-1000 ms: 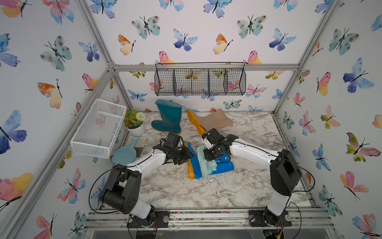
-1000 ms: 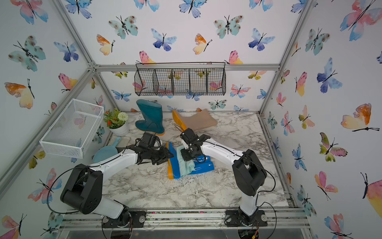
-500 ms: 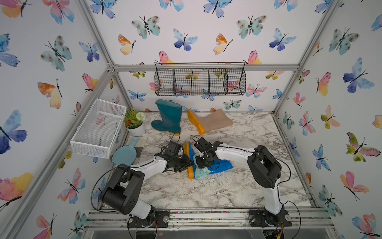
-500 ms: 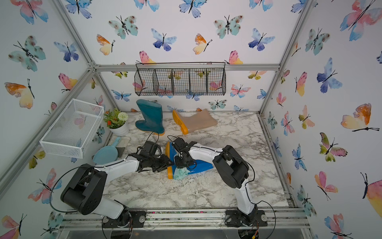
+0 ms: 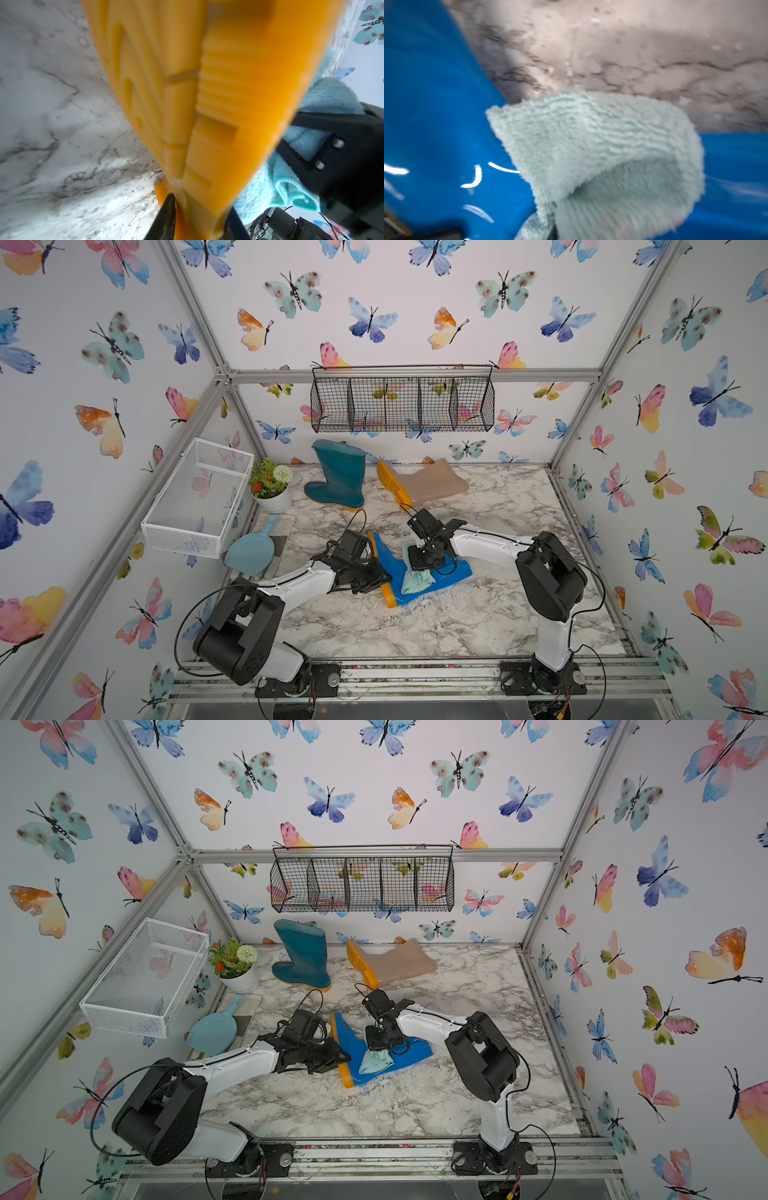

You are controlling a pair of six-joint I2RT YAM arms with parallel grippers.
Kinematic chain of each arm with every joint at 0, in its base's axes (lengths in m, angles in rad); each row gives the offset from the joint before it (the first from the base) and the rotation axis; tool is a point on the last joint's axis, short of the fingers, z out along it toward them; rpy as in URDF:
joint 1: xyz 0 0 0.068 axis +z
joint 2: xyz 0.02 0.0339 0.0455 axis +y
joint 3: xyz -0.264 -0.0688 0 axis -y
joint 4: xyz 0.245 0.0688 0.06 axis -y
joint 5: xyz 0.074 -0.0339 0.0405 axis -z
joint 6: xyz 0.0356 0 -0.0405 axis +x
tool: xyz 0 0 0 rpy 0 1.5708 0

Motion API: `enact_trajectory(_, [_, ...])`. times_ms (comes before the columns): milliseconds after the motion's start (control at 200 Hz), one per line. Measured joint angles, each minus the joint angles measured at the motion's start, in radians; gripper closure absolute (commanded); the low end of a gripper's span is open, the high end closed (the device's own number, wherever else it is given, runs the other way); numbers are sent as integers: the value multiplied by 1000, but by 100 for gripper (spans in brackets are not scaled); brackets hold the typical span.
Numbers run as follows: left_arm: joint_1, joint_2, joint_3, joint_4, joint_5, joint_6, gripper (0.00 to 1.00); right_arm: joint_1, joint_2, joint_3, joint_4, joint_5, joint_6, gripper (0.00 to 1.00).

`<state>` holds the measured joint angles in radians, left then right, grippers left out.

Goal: Wipe the rubber boots with a cloth
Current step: Wipe the dirt off the rubber boot.

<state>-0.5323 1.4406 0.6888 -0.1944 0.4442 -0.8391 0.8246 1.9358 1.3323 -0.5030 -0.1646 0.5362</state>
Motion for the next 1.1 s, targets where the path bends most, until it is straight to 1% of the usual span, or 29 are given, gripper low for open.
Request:
enact_trajectory(75, [0, 13, 30, -39, -19, 24, 94, 13, 2, 4, 39, -32, -26, 98])
enact_trajectory(175, [0, 48, 83, -93, -31, 70, 98, 3, 10, -12, 69, -46, -72, 98])
enact_trajectory(240, [0, 70, 112, -114, -34, 97, 100, -41, 12, -48, 92, -70, -91, 98])
enact_trajectory(315, [0, 87, 131, -119, -38, 124, 100, -133, 1, -122, 134, -127, -96, 97])
enact_trajectory(360, [0, 90, 134, -120, -37, 136, 100, -192, -16, -162, 156, -181, -100, 97])
enact_trajectory(420, [0, 90, 132, -120, -35, 144, 100, -240, -42, -187, 154, -179, -108, 97])
enact_trajectory(506, [0, 90, 130, -119, -28, 147, 100, -266, -50, -185, 137, -168, -110, 98])
enact_trajectory(546, [0, 90, 130, -117, -26, 147, 100, -253, -48, -174, 127, -160, -111, 98])
enact_trajectory(606, [1, 90, 129, -116, -23, 147, 100, -205, -34, -125, 98, -137, -110, 97])
enact_trajectory(671, [1, 90, 128, -113, -20, 148, 100, -132, -3, -46, 92, -131, -110, 97])
enact_trajectory(756, [1, 92, 129, -113, -18, 154, 100, -38, 39, 43, 133, -154, -108, 98])
enact_trajectory(811, [2, 97, 135, -120, -16, 163, 100, 6, 48, 54, 162, -154, -103, 98])
enact_trajectory(861, [3, 100, 140, -127, -15, 167, 100, 8, 48, 42, 174, -145, -102, 97])
enact_trajectory(901, [3, 101, 141, -128, -14, 170, 100, -10, 46, 22, 185, -148, -102, 97])
enact_trajectory(976, [3, 101, 140, -125, -13, 174, 100, -82, 26, -63, 217, -171, -101, 97])
enact_trajectory(1101, [2, 101, 132, -95, -10, 174, 100, -287, -64, -245, 241, -218, -103, 98])
